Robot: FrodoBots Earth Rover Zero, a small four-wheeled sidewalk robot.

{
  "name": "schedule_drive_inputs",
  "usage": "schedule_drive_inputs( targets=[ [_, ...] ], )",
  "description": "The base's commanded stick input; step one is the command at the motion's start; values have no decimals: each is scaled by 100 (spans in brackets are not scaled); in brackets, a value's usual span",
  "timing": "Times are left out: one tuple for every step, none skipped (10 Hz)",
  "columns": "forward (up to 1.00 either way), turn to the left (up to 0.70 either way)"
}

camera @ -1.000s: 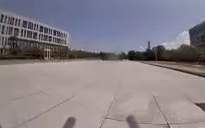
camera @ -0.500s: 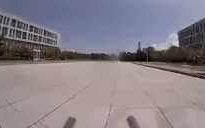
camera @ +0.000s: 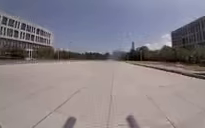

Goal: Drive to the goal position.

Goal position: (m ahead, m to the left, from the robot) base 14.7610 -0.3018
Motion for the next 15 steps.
schedule_drive_inputs(
  targets=[
    [100, 0],
    [100, 0],
    [100, 0],
    [100, 0],
    [100, 0],
    [100, 0],
    [100, 0],
    [100, 0],
    [100, 0],
    [100, 0],
    [100, 0],
    [100, 0],
    [100, 0],
    [100, 0],
    [100, 0]
  ],
)
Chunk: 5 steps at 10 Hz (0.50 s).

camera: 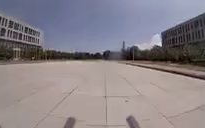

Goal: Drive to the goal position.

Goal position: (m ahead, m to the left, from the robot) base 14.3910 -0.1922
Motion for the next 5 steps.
schedule_drive_inputs(
  targets=[
    [100, 0],
    [100, 0],
    [100, 0],
    [100, 0],
    [100, 0]
  ],
)
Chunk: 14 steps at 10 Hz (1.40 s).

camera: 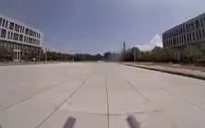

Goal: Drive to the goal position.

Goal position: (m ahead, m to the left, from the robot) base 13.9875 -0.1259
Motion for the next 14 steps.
schedule_drive_inputs(
  targets=[
    [100, 0],
    [100, 0],
    [100, 0],
    [100, 0],
    [100, 0],
    [100, 0],
    [100, 0],
    [100, 0],
    [100, 0],
    [100, 0],
    [100, 0],
    [100, 0],
    [100, 0],
    [100, 0]
  ],
)
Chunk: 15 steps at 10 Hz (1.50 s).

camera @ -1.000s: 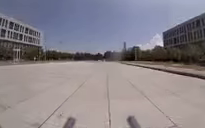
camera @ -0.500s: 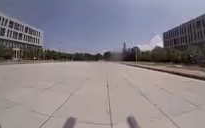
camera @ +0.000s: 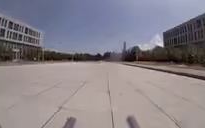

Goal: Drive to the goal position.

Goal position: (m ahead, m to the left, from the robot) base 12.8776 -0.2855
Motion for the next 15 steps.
schedule_drive_inputs(
  targets=[
    [100, 0],
    [100, 0],
    [100, 0],
    [100, 0],
    [100, 0],
    [100, 0],
    [100, 0],
    [100, 0],
    [100, 0],
    [100, 0],
    [100, 0],
    [100, 0],
    [100, 0],
    [100, 0],
    [100, 0]
  ],
)
